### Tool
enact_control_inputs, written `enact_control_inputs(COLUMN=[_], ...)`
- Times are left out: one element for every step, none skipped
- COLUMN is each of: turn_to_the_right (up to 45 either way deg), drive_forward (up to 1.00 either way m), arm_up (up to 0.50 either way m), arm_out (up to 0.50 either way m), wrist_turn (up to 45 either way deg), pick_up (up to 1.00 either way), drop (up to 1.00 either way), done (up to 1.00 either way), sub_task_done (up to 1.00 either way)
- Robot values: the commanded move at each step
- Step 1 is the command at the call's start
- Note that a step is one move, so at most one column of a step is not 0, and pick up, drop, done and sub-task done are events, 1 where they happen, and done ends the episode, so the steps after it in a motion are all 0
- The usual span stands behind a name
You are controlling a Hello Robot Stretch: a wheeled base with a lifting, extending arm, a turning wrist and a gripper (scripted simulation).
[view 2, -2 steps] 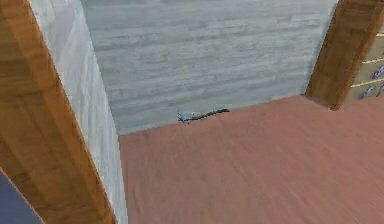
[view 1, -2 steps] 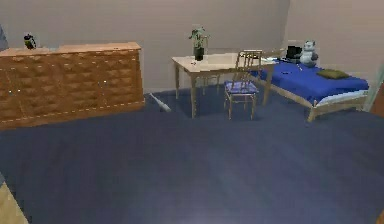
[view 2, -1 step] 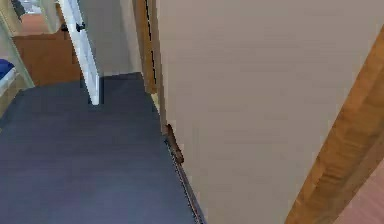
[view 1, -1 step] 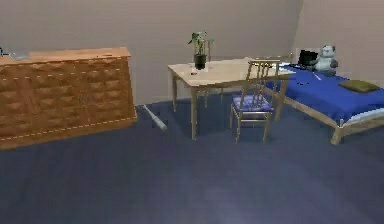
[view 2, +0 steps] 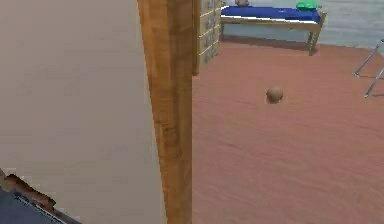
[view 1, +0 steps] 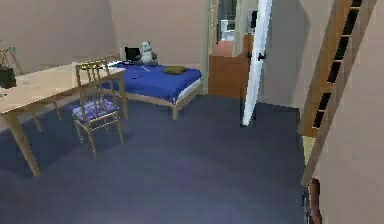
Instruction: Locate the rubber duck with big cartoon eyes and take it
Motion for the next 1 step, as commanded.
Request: enact_control_inputs(turn_to_the_right=[0.0], drive_forward=[1.00], arm_up=[0.00], arm_out=[0.00], wrist_turn=[0.0], pick_up=[0.00], drop=[0.00], done=[0.00], sub_task_done=[0.00])
